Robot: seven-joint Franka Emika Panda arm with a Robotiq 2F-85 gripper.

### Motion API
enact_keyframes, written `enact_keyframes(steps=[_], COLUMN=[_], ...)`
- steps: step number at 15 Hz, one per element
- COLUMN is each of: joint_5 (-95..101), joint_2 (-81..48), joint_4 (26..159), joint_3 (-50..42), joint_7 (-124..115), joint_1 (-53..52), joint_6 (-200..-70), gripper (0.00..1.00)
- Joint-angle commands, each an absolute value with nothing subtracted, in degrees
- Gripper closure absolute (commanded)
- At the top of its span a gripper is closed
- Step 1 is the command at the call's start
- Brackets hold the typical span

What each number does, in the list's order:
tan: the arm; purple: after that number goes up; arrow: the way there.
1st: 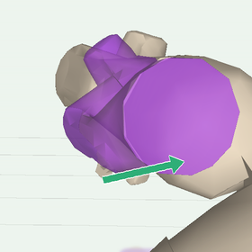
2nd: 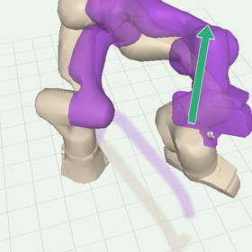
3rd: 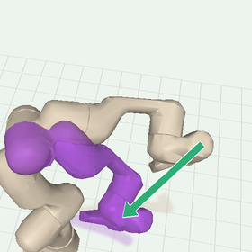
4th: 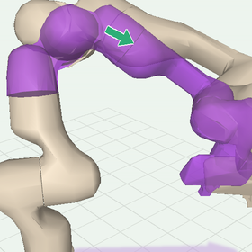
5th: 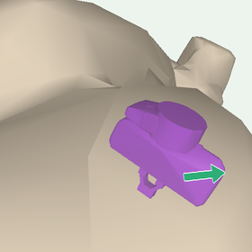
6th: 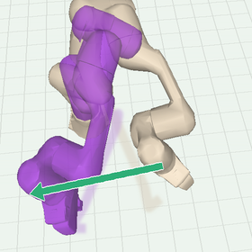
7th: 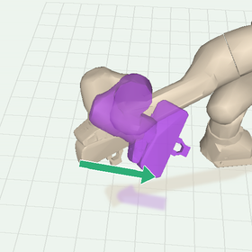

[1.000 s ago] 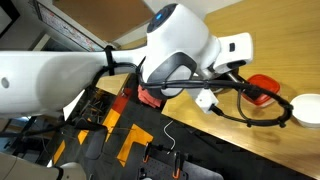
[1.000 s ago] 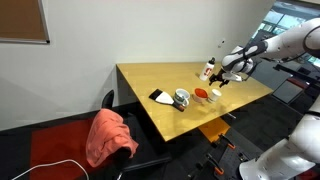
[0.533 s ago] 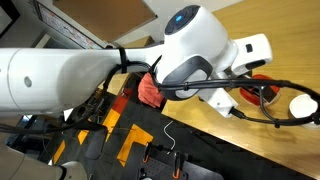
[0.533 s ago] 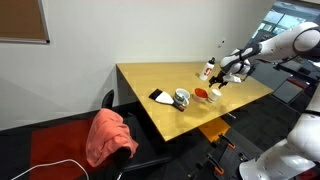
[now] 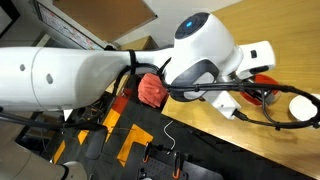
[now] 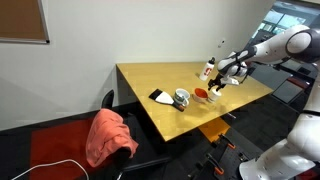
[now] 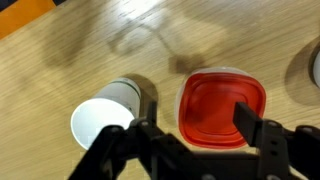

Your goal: Open the Tupperware, pour the sweets into it, then close the kid

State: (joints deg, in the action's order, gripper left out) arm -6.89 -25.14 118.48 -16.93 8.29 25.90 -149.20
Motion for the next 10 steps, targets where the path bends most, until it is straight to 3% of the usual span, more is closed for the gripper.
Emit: enact_keyframes(steps=[1, 2, 4, 7, 10], joint_5=[-7.5, -7.8, -8.6, -10.3, -11.5], joint_2=[-29.0, -29.8, -31.4, -33.1, -34.3], joint_4=[115.2, 114.4, 112.9, 110.9, 109.6], joint_3=[-16.4, -16.1, -15.4, -13.9, -12.8], joint_7=[6.2, 6.2, 6.7, 7.5, 7.6], joint_1=[26.4, 26.7, 27.5, 29.1, 30.3], joint_6=[-150.8, -151.0, -151.5, -151.1, -151.3], gripper=[0.34, 0.33, 0.41, 0.31, 0.29])
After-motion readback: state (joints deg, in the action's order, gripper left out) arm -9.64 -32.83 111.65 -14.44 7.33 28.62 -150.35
